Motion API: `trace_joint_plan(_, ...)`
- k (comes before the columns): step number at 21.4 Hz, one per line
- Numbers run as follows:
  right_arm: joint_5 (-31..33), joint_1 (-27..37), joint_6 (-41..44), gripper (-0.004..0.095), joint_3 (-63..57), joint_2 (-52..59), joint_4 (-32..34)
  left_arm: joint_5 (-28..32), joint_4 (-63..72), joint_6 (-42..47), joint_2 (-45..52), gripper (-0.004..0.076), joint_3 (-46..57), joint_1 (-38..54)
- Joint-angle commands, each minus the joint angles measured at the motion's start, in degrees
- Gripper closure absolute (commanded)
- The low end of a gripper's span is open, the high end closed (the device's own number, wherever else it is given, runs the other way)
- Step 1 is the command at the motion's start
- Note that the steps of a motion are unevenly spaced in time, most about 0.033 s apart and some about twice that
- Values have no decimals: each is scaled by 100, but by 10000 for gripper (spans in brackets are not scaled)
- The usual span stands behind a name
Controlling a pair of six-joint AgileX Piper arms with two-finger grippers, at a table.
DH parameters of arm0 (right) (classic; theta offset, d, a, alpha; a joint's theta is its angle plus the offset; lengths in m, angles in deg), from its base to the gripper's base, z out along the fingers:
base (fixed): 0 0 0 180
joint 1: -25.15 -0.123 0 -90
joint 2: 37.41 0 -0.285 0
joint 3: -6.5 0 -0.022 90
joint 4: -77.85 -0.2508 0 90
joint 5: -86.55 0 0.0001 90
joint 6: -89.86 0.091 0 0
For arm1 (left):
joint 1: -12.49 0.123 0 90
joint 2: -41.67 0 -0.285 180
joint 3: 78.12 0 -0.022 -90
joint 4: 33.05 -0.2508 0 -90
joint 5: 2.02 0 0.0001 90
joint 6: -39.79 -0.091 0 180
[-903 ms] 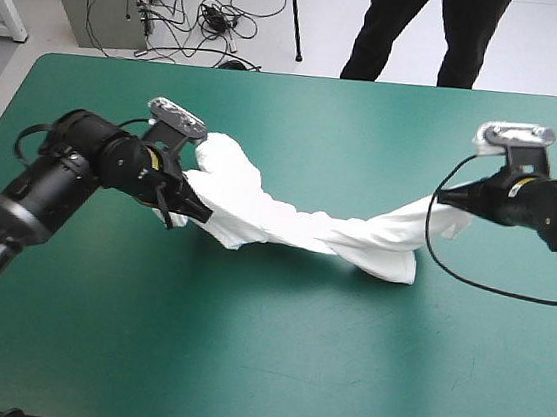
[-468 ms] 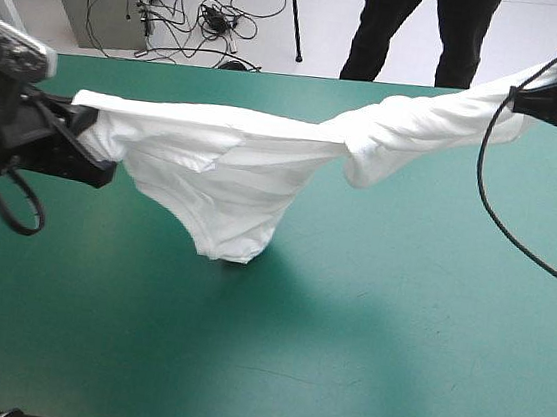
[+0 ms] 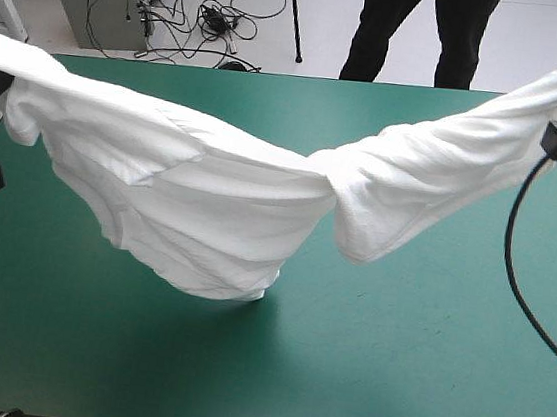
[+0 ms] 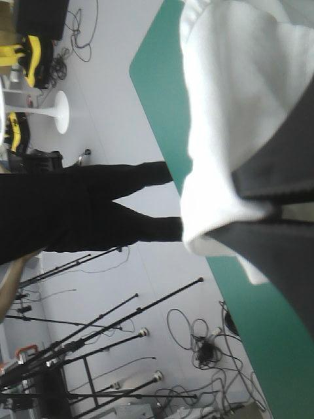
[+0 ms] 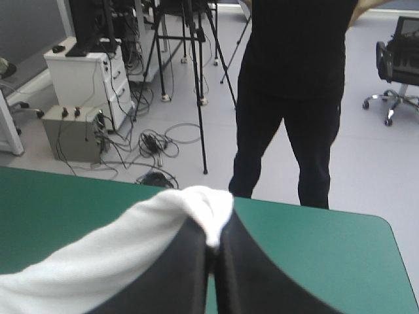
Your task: Fold the cloth
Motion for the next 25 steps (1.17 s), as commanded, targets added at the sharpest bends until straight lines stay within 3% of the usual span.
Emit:
trace_joint_plan(1, -435, 21, -88, 925, 151, 427, -112, -189, 199, -26, 40, 733, -435, -10)
trace_joint_plan(10, -368, 21, -88, 925, -320, 768, -671, -189, 344, 58, 29, 733, -570, -10)
trace_joint_plan(15, -577, 21, -88, 925, -2125, 716, -894, -189, -192, 359, -276, 733, 1146, -10)
trace_joint_plan(17, -785, 21, -88, 925, -2696, 518, -881, -3, -239, 404, -723, 733, 1895, -10)
trace_joint_plan(20, -1154, 21, -154, 925, -3180, 9, -698, 807, -409, 378, -1556, 733, 2392, -10)
trace_joint_plan(25, -1829, 31, -105, 925, -3259, -1117, 57, 1787, -1081, 455, -2958, 733, 2177, 12)
